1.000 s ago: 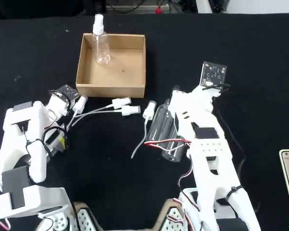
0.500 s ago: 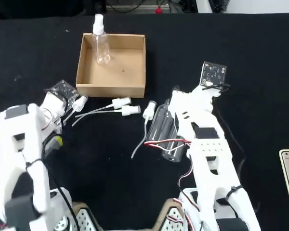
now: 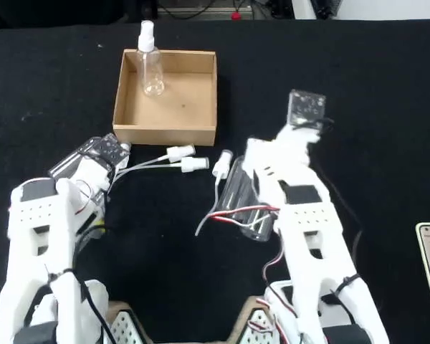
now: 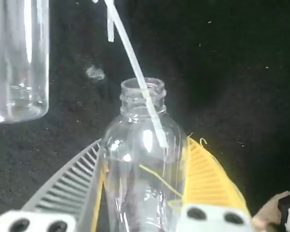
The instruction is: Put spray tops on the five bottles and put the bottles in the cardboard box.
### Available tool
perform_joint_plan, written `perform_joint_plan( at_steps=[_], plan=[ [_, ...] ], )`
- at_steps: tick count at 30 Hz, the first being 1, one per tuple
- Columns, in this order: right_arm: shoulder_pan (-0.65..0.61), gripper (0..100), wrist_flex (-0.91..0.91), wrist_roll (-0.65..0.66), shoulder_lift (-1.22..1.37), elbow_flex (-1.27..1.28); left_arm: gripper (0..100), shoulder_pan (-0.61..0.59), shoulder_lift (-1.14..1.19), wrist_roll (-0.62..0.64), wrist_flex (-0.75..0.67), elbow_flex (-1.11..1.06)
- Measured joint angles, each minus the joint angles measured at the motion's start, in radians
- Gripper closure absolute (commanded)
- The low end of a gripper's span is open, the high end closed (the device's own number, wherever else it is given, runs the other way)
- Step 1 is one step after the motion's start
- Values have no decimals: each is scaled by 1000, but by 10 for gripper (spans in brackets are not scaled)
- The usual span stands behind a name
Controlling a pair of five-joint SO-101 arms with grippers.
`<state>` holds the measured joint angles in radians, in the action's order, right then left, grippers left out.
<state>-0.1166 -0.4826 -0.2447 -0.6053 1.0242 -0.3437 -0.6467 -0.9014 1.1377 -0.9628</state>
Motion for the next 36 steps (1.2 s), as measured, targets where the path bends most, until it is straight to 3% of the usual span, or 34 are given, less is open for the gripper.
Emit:
perform_joint_plan(
  at_steps=[7, 17, 28, 32, 36],
  plan=[
    [-117, 802, -180, 0, 0, -101, 862, -86, -203, 6, 0, -66],
    [-184, 802, -381, -3, 0, -250, 863, -84, -341, 180, 144, 11],
    [-195, 802, -391, -63, 0, -255, 862, -84, -324, 198, 416, 325],
    [-195, 804, -342, -104, 0, -230, 863, -83, -324, 198, 407, 344],
    [-195, 804, -178, -137, 0, -100, 863, -25, -325, 226, 299, 258]
  ],
)
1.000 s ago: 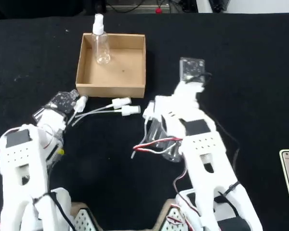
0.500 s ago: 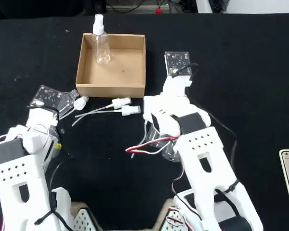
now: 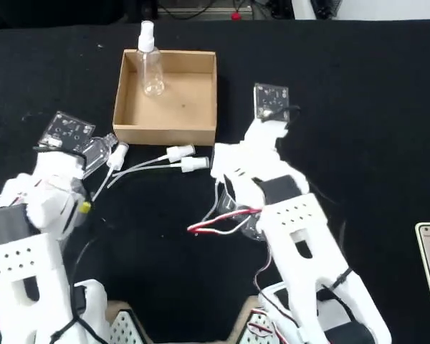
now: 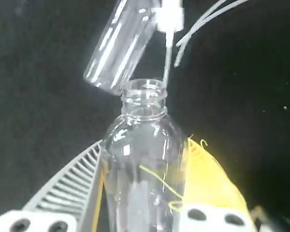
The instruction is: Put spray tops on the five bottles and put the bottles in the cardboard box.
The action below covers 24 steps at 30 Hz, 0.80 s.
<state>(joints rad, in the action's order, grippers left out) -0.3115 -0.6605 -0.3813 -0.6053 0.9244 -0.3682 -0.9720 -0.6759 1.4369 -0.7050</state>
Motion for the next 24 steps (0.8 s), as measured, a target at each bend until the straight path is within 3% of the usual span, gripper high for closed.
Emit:
perform_joint_plan(
  at_steps=[4, 8, 24],
  plan=[
    [3, 805, 181, 0, 5, 92, 863, 48, 0, 69, -167, -129],
    [9, 805, 178, -3, 121, 51, 863, 98, 2, 141, -284, -196],
    [8, 804, 107, -57, 585, -247, 863, 173, 2, 310, -356, -219]
  ],
)
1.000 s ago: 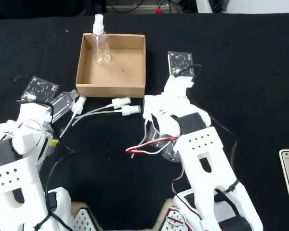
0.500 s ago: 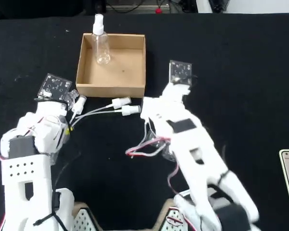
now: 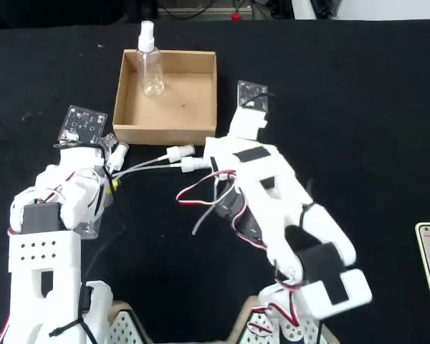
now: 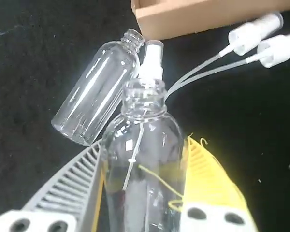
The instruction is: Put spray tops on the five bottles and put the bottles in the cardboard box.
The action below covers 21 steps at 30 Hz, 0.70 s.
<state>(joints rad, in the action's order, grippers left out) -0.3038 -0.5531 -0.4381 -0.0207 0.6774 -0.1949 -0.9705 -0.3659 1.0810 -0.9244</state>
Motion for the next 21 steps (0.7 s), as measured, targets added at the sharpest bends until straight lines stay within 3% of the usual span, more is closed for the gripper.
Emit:
perform_joint_plan(
  at_steps=[10, 17, 21],
  plan=[
    [2, 804, -146, -2, 167, -157, 863, 0, 0, 86, 0, 0],
    [3, 805, -180, -71, 282, -269, 863, 0, 0, 91, 0, 0],
    [5, 892, -281, -74, 287, -316, 863, 0, 0, 91, 0, 0]
  ],
)
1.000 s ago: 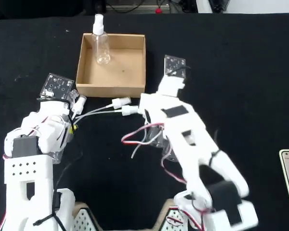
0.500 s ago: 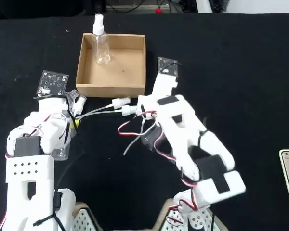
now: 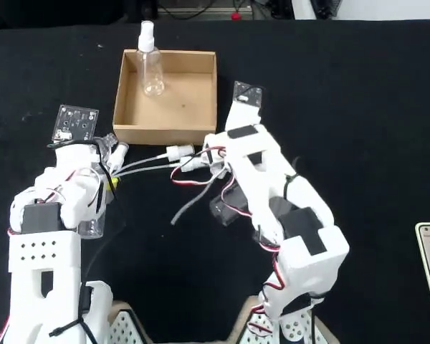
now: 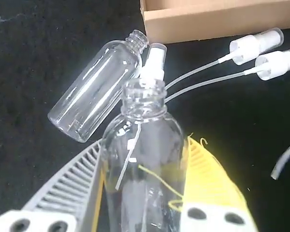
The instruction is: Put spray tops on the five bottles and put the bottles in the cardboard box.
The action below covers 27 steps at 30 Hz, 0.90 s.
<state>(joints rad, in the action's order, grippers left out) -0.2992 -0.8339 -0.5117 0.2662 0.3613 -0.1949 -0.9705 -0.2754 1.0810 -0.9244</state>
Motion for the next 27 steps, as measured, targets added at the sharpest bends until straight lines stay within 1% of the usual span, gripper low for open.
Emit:
perform_joint_plan(
  at_steps=[2, 4, 11, 14, 20, 27],
  plan=[
    [2, 949, -35, 0, 2, -11, 863, 0, 0, 0, 0, 0],
    [2, 983, -48, 0, 12, -14, 863, 0, 0, 0, 0, 0],
    [3, 986, -63, -2, 12, -20, 863, 0, 0, 0, 0, 0],
    [14, 987, -100, -2, -3, -40, 863, 0, 0, 0, 0, 0],
    [54, 987, -180, 52, -184, -40, 863, 3, 0, 0, -3, -25],
    [78, 987, -193, 92, -419, 58, 863, 89, 0, 0, -3, -25]
  ],
)
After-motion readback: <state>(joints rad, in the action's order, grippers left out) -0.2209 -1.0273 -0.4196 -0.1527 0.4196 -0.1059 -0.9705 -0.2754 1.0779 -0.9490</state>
